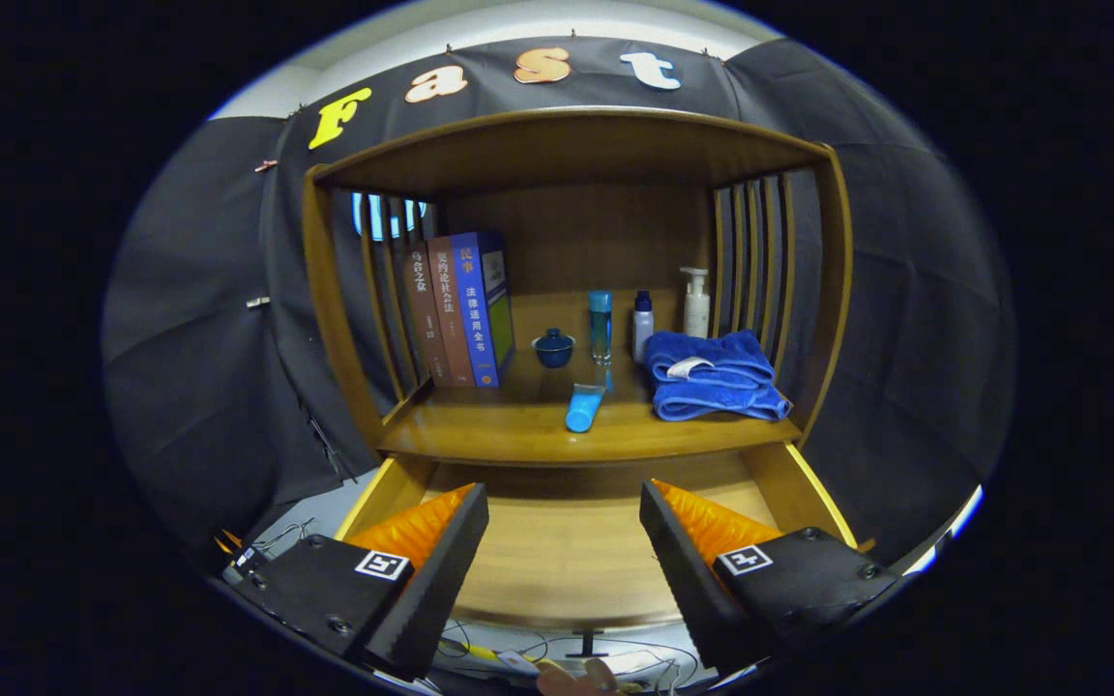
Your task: Pull open the drawer, take out the items inside it, and place them on the countertop above the cabinet.
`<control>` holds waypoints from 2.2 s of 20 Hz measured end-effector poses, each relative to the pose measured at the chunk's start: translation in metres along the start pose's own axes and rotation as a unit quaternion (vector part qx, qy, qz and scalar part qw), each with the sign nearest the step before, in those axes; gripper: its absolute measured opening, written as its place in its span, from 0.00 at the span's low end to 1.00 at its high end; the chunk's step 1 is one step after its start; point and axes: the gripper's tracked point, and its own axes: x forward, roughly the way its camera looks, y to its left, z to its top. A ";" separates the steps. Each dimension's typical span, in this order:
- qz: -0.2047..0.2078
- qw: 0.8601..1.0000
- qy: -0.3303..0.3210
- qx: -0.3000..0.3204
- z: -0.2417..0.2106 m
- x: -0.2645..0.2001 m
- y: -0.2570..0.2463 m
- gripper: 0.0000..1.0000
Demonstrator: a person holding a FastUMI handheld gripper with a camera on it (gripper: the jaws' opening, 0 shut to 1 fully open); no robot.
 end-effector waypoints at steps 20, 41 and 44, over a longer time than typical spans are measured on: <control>-0.031 0.999 -0.002 0.028 -0.180 -0.001 -0.037 1.00; -0.022 0.999 -0.004 0.042 -0.131 0.095 -0.034 1.00; -0.018 0.999 -0.006 0.037 -0.131 0.116 -0.038 1.00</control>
